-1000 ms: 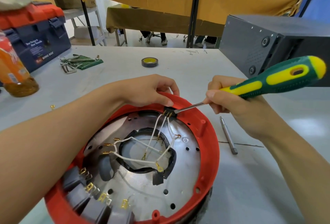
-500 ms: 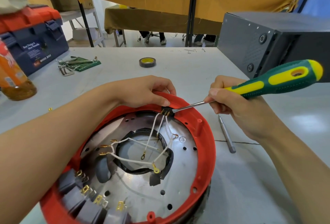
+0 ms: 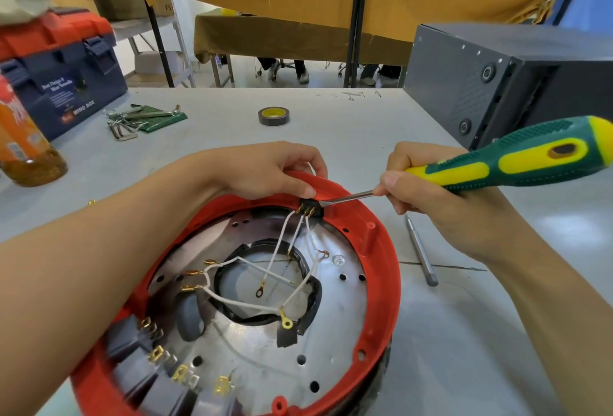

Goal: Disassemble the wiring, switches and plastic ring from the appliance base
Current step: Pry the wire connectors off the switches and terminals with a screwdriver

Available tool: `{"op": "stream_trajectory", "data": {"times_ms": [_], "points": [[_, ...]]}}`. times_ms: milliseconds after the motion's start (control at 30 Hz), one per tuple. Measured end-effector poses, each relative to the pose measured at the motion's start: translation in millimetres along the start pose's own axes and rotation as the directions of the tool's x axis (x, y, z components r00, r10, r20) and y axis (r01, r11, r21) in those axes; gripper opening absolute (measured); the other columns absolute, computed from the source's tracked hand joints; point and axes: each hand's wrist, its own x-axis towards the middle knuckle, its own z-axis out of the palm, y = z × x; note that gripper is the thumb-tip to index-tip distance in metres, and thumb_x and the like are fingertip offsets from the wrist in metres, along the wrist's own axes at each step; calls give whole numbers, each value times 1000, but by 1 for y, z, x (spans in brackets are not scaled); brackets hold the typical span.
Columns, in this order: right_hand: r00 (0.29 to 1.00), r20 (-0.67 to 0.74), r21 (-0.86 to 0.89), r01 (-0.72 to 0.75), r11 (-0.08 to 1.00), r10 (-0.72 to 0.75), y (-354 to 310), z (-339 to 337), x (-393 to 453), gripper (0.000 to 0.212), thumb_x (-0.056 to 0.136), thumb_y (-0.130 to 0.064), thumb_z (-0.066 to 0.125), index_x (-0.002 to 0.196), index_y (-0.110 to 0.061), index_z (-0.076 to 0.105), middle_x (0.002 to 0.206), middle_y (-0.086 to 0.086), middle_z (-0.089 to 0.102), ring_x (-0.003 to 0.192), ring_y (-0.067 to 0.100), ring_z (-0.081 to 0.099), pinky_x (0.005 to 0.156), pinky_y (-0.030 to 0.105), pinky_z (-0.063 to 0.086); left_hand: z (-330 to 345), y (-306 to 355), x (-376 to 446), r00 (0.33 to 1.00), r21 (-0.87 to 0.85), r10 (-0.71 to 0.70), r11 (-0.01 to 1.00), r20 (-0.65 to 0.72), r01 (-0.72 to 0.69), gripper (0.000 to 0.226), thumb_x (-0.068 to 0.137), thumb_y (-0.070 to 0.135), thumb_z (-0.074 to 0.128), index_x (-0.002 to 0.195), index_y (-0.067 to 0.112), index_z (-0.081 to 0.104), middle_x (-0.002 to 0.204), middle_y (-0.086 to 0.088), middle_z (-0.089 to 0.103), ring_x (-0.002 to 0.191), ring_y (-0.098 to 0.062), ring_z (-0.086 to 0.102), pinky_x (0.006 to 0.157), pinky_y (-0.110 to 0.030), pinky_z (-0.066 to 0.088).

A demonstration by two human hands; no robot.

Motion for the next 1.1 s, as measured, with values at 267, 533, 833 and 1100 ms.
{"op": "stream_trajectory", "data": {"times_ms": [267, 533, 833, 1100], "points": [[1000, 2, 2, -8, 1000, 8, 0, 0, 0, 35, 75, -43, 53, 65, -9, 55, 56, 3, 51, 57, 18, 48, 59, 38, 40, 0, -1, 0, 1000, 1, 7, 1000, -8, -7, 17, 91, 13, 60, 105, 21, 57, 88, 7, 69, 81, -10, 63, 81, -26, 46], [998, 12, -66, 56, 996, -55, -2, 2, -2, 33, 76, -42, 52, 66, -11, 52, 56, 6, 50, 51, 9, 43, 50, 14, 34, 0, -5, 1, 1000, 12, 13, 1000, -15, -13, 16, 91, 17, 61, 103, 28, 58, 91, 2, 70, 85, -17, 65, 84, -32, 49], [1000, -19, -23, 15, 1000, -16, 2, 3, -3, 31, 75, -43, 53, 66, -14, 55, 55, 1, 53, 55, 11, 49, 55, 29, 42, 0, -4, 1, 1000, 2, 19, 1000, -11, -19, 16, 91, 16, 61, 103, 26, 58, 90, 2, 70, 83, -14, 64, 83, -30, 49], [996, -8, -88, 92, 992, -93, 0, 7, -5, 39, 78, -41, 50, 61, -6, 48, 59, 9, 47, 49, 6, 40, 49, 10, 31, 0, -3, 1, 1000, 16, 20, 1000, -19, -20, 17, 91, 15, 61, 104, 25, 58, 89, 2, 69, 81, -16, 64, 80, -29, 49]]}}
